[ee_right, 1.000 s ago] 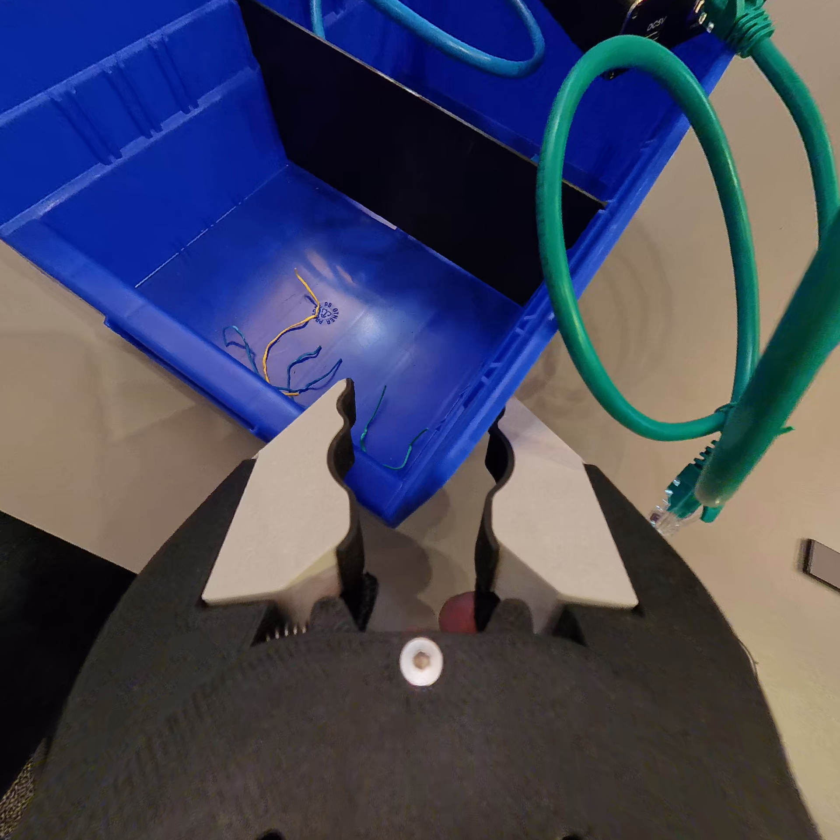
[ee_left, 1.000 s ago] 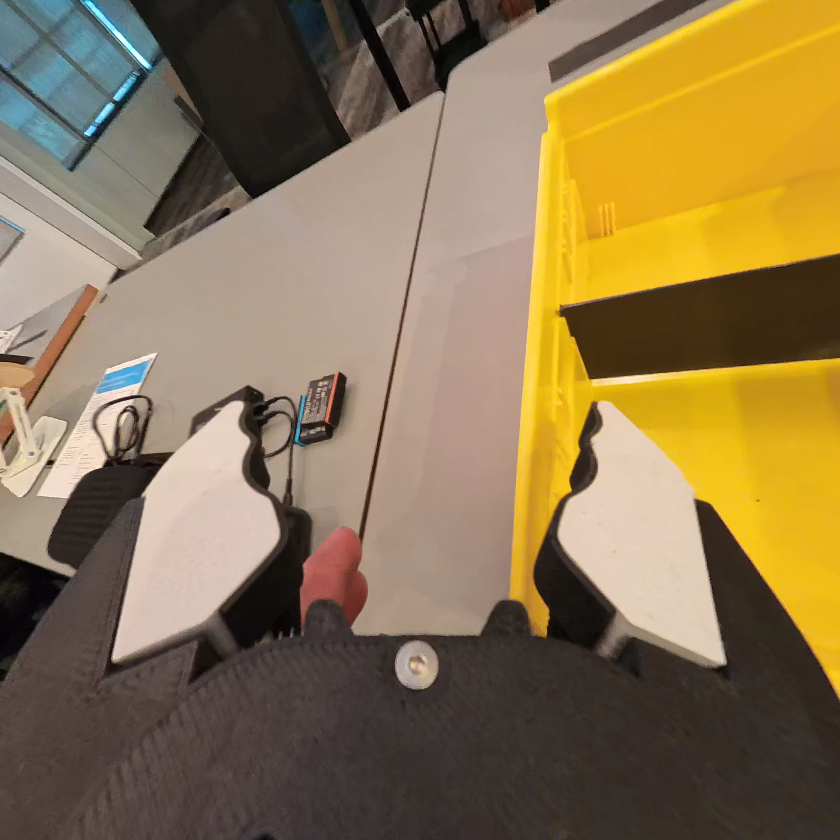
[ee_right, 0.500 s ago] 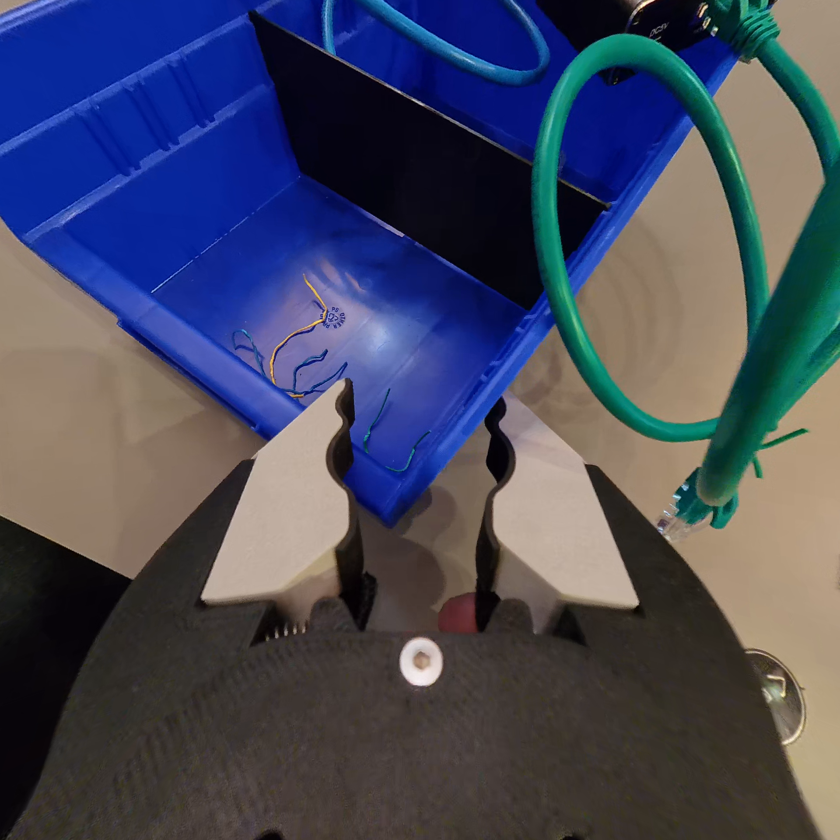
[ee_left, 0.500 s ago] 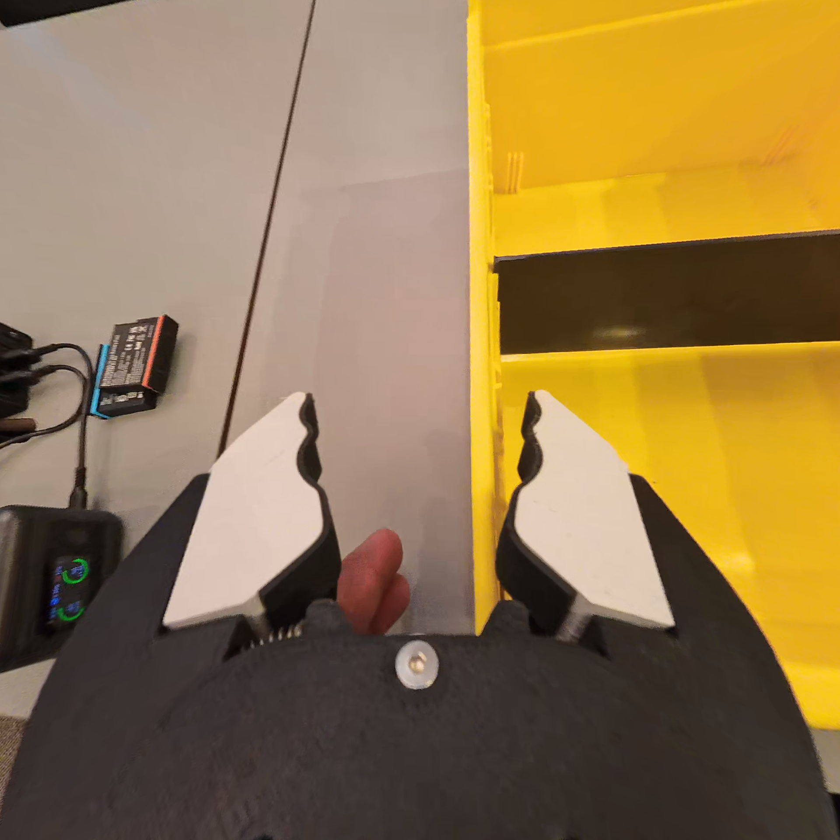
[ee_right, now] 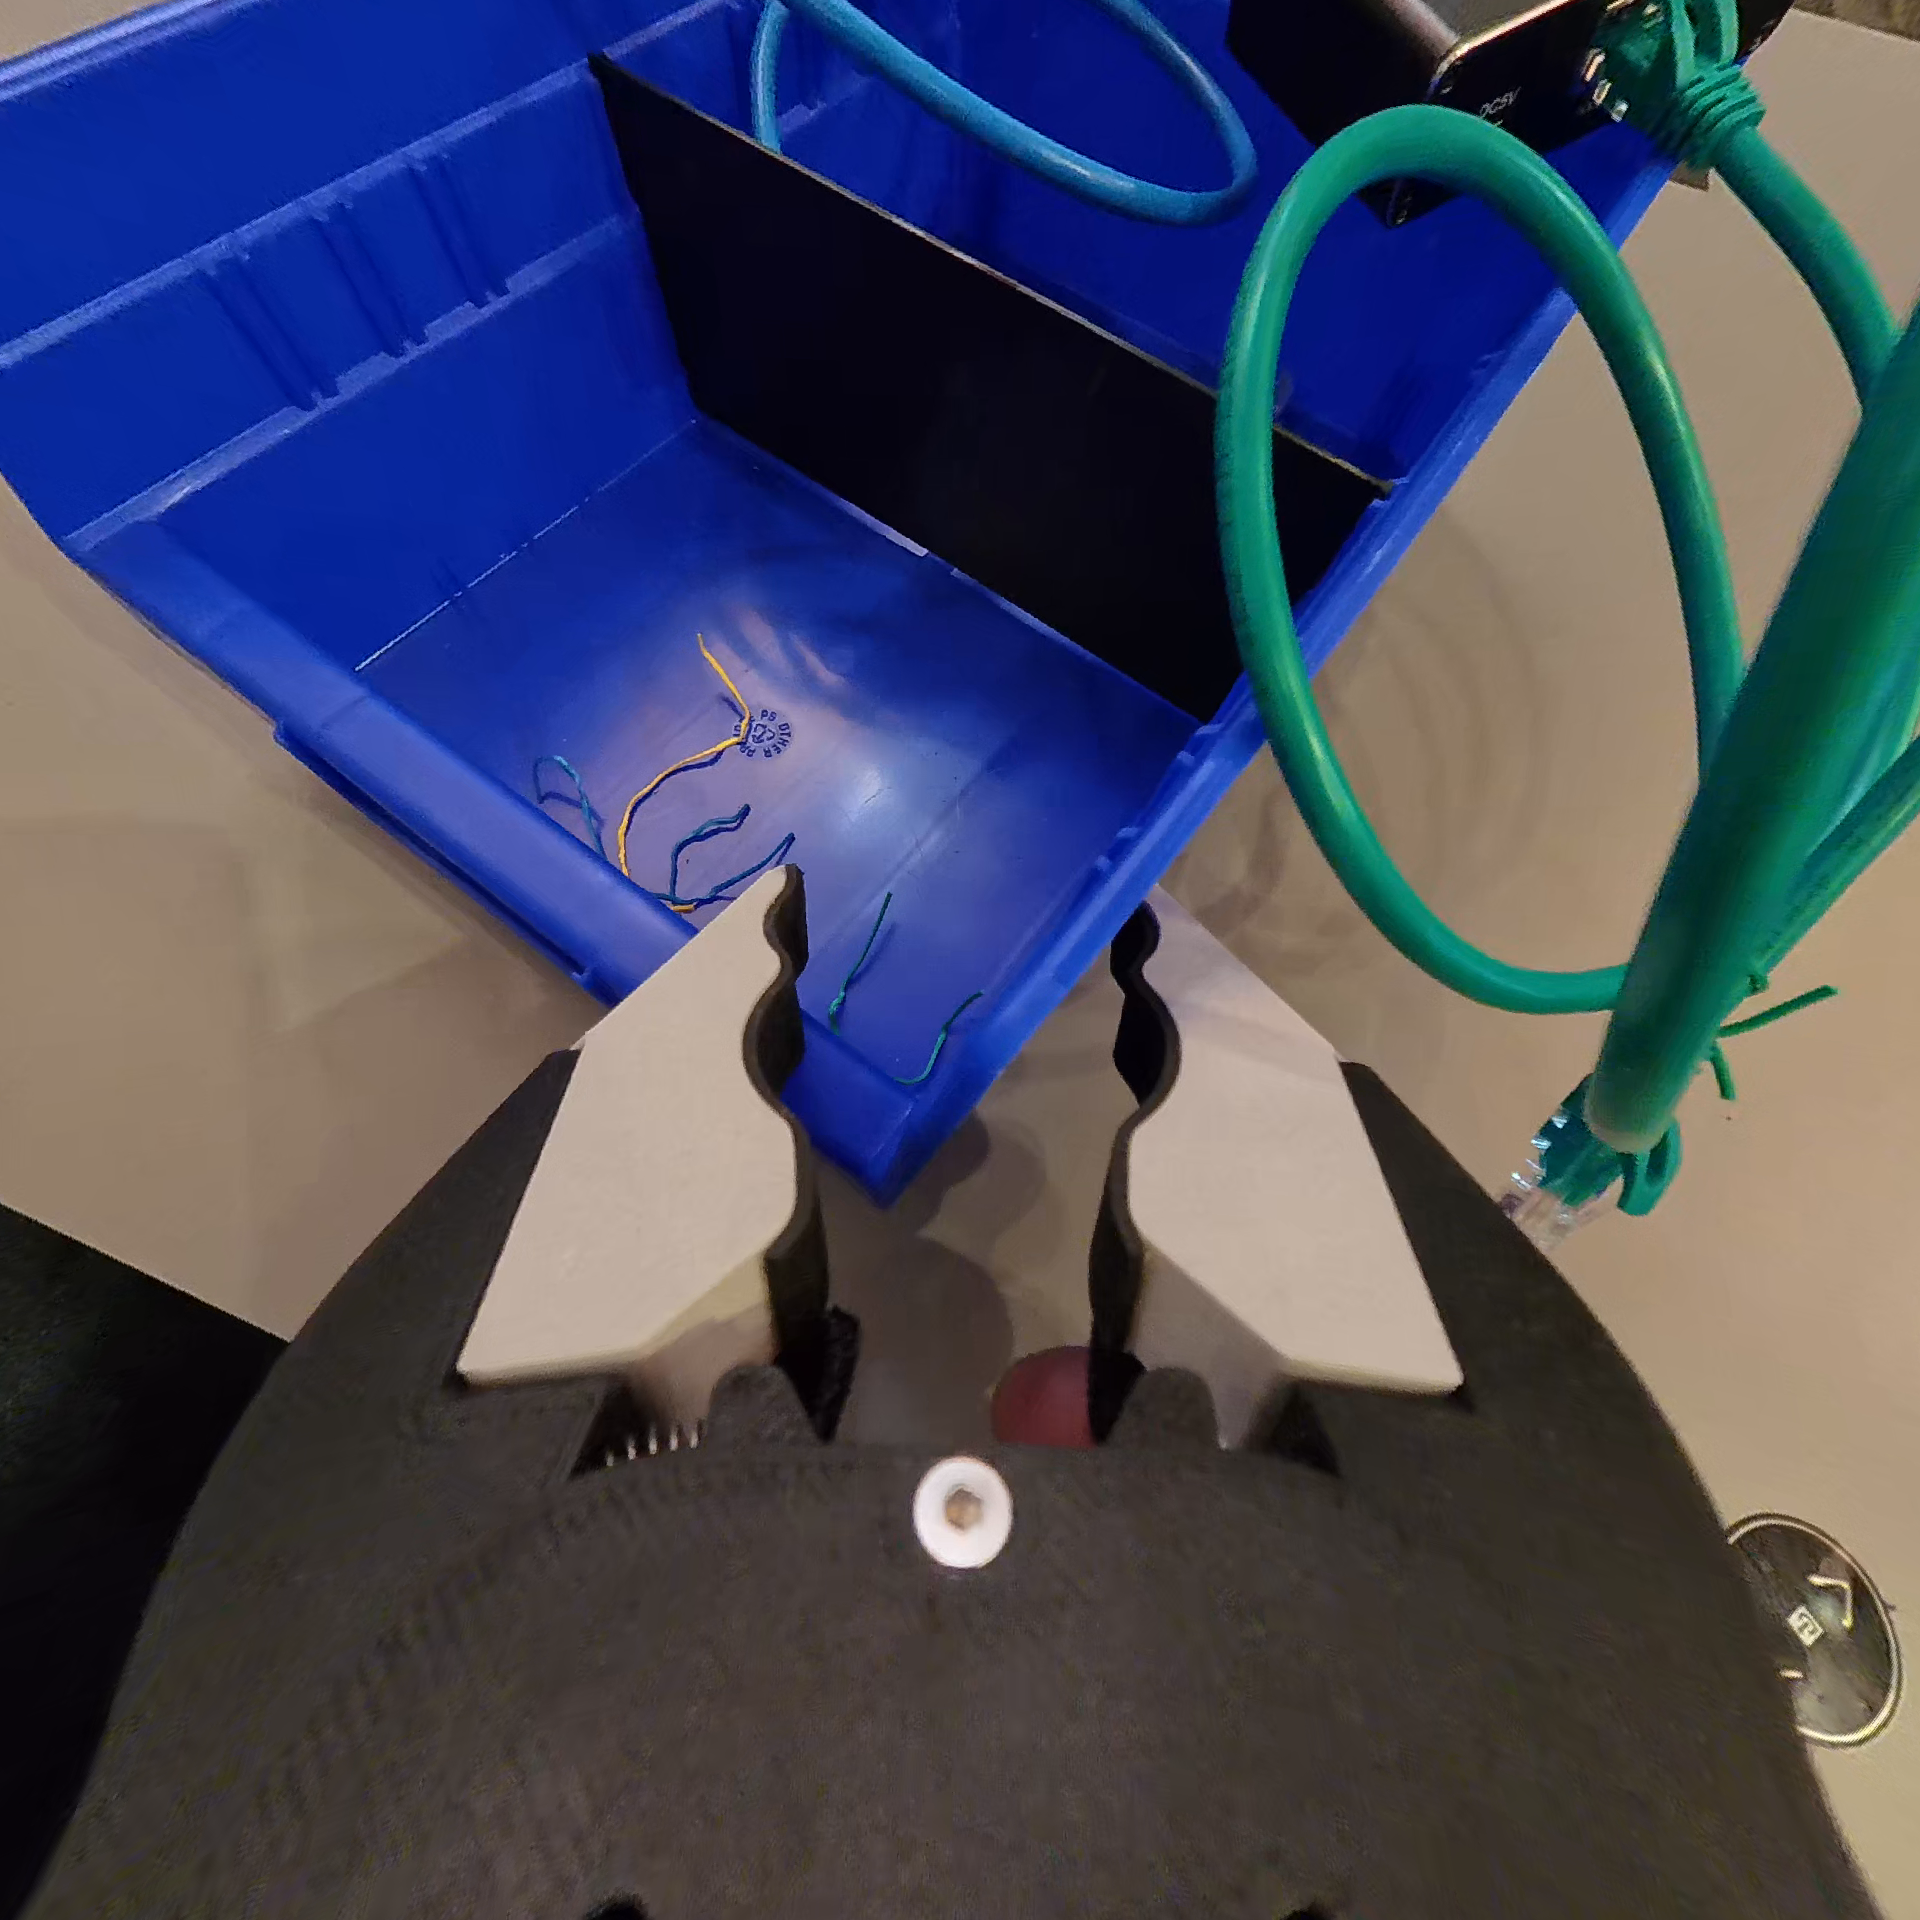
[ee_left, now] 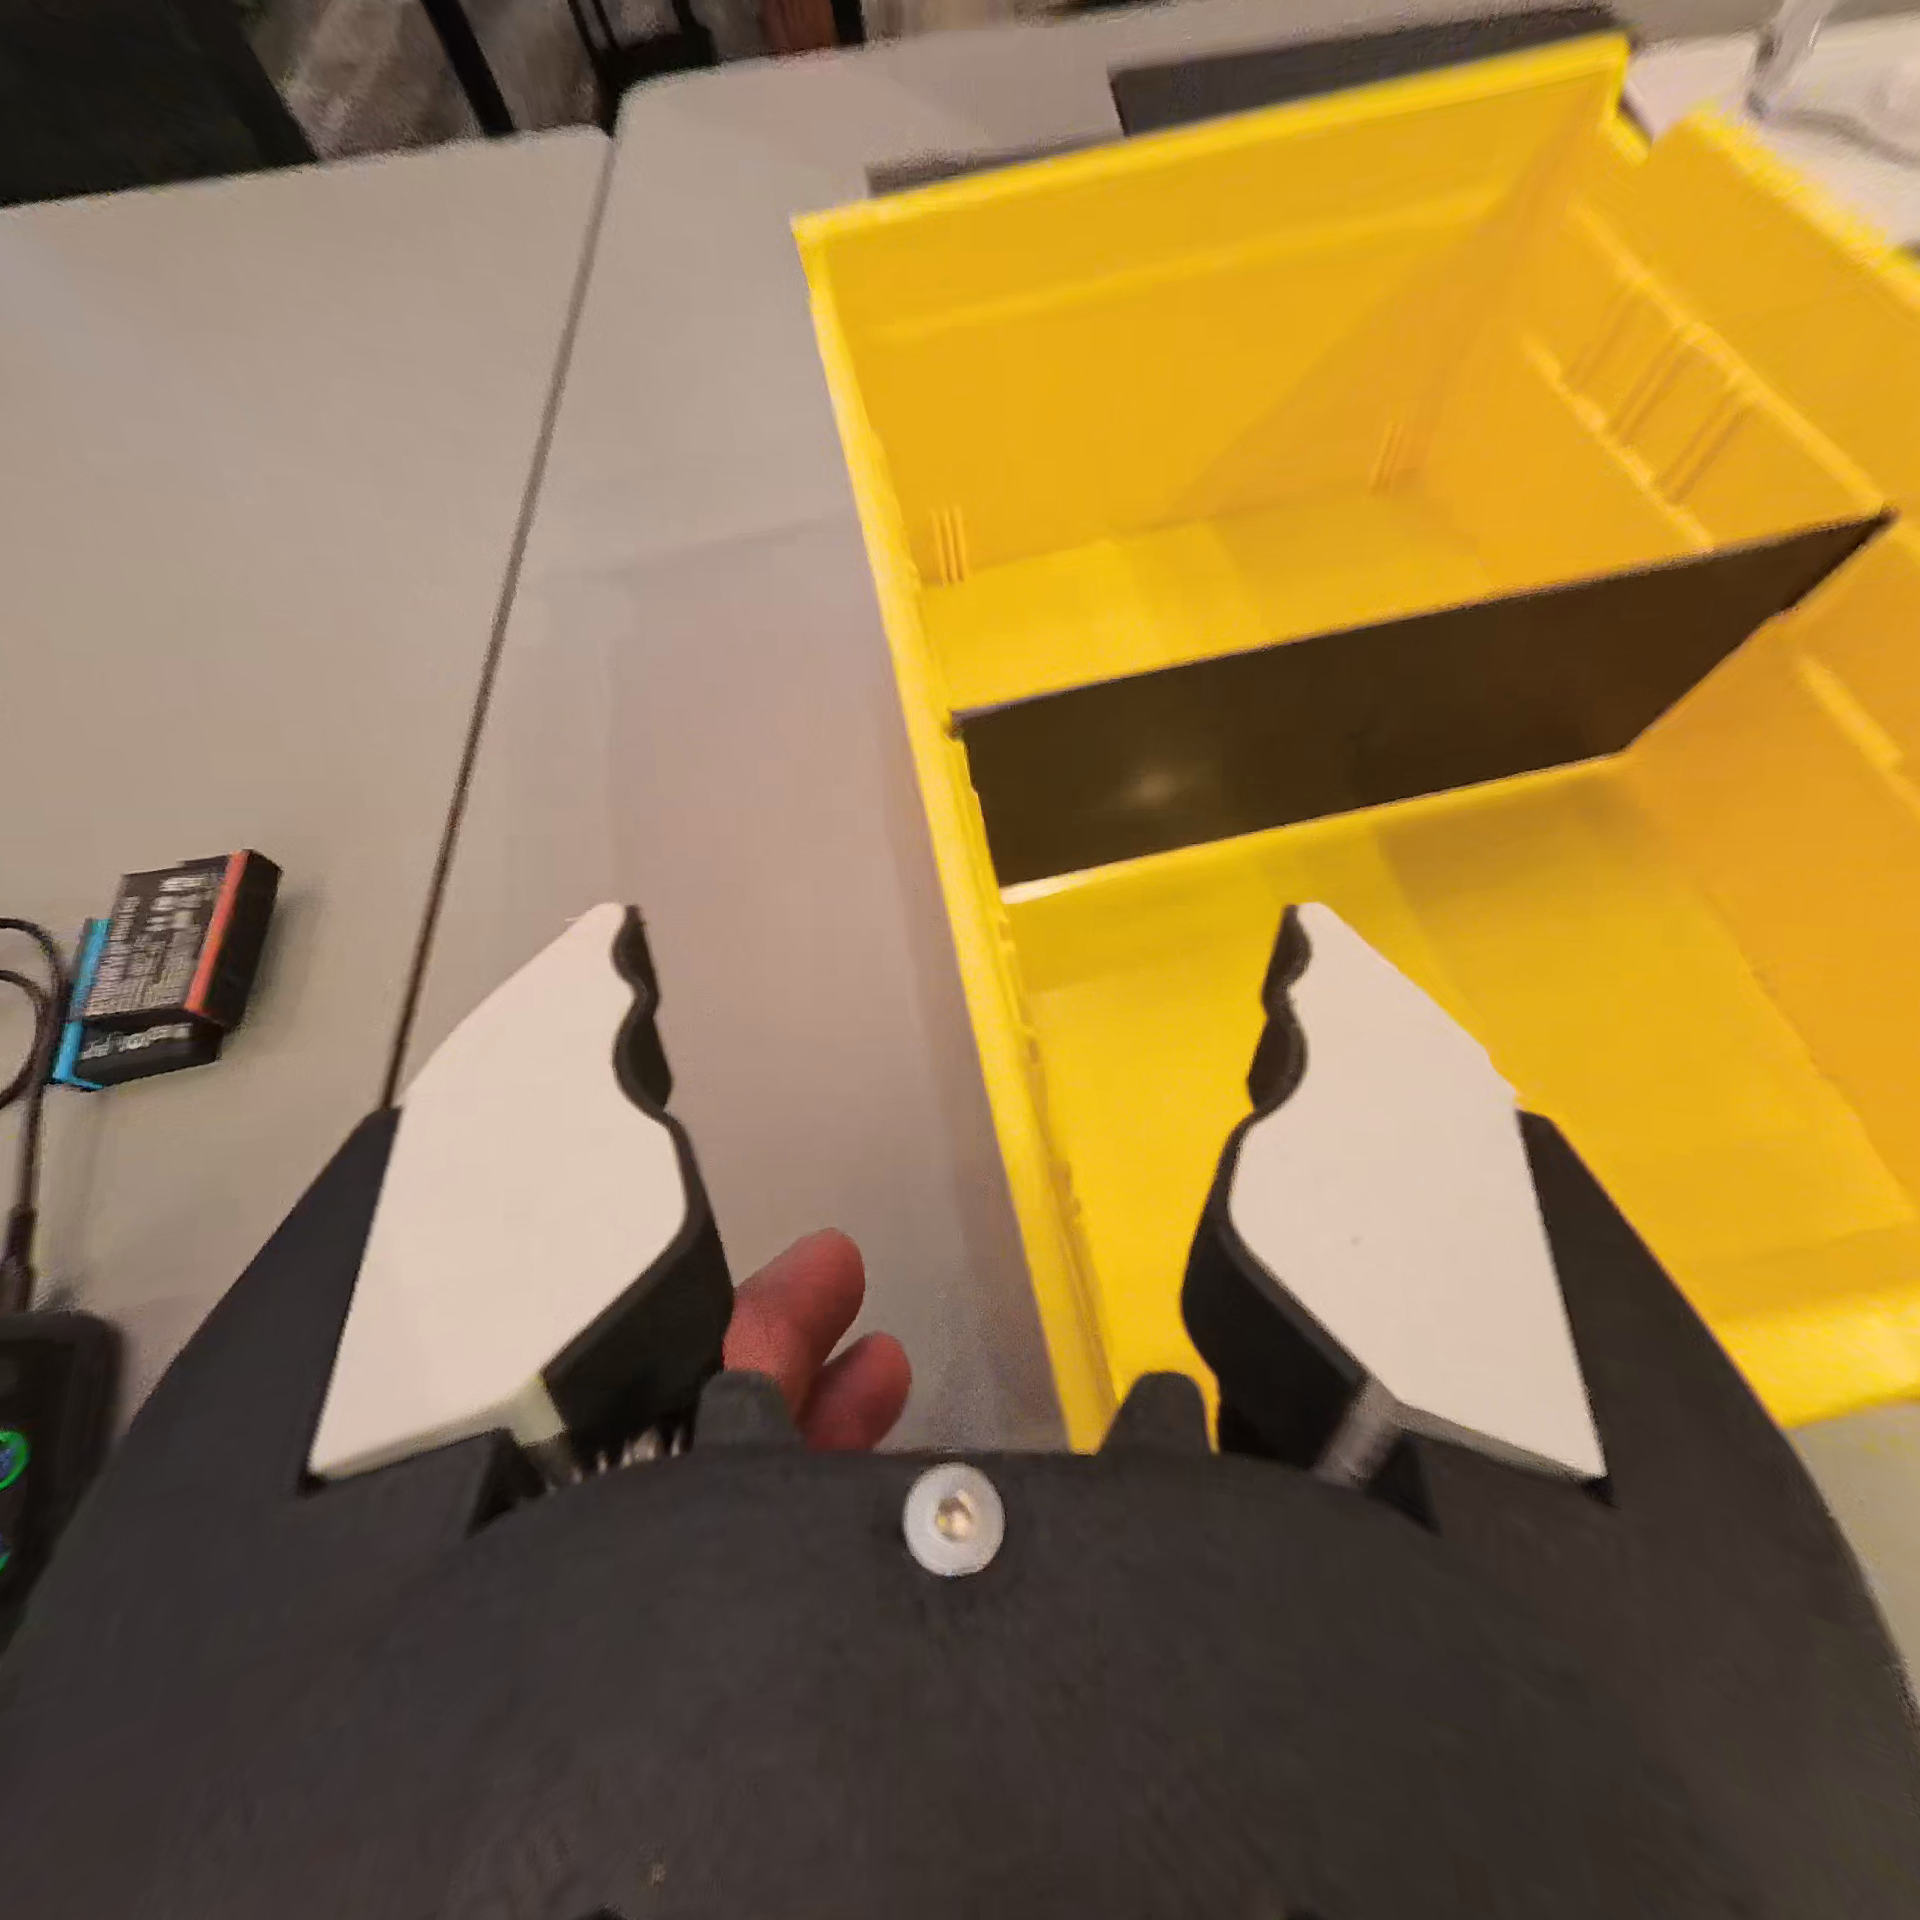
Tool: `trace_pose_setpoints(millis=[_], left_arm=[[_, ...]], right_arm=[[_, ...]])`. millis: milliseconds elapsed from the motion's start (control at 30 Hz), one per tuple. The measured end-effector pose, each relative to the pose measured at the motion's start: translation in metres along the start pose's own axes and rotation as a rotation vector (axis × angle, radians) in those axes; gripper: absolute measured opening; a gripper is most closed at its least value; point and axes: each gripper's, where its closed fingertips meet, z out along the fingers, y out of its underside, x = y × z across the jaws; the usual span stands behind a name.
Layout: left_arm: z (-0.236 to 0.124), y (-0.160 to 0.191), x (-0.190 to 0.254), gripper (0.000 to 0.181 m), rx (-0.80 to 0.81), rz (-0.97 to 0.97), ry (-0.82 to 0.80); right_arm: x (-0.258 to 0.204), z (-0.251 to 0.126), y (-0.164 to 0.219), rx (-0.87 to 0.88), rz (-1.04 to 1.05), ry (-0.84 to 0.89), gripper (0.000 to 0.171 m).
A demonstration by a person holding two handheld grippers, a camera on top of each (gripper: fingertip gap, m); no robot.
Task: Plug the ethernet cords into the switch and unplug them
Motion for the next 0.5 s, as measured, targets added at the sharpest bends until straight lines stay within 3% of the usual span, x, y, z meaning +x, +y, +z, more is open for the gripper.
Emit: trace_pose_setpoints(millis=[67,167,333,433,500], left_arm=[[-0.018,-0.018,-0.01,0.126,0.081,-0.03,-0.048],[-0.061,-0.056,-0.025,0.128,0.258,-0.077,-0.131],[-0.129,-0.12,-0.007,0.098,0.519,-0.018,-0.137],[-0.154,-0.148,0.027,0.077,0.636,0.059,-0.091],[-0.156,-0.161,0.054,0.071,0.662,0.126,-0.055]], right_arm=[[0.0,0.0,0.0,0.003,0.003,0.0,0.057],[0.0,0.0,0.0,0.007,0.006,-0.002,0.057],[0.0,0.0,0.0,0.007,0.01,-0.005,0.057],[-0.001,0.0,0.0,0.009,0.015,-0.004,0.057],[-0.001,0.0,0.0,0.009,0.016,0.001,0.057]])
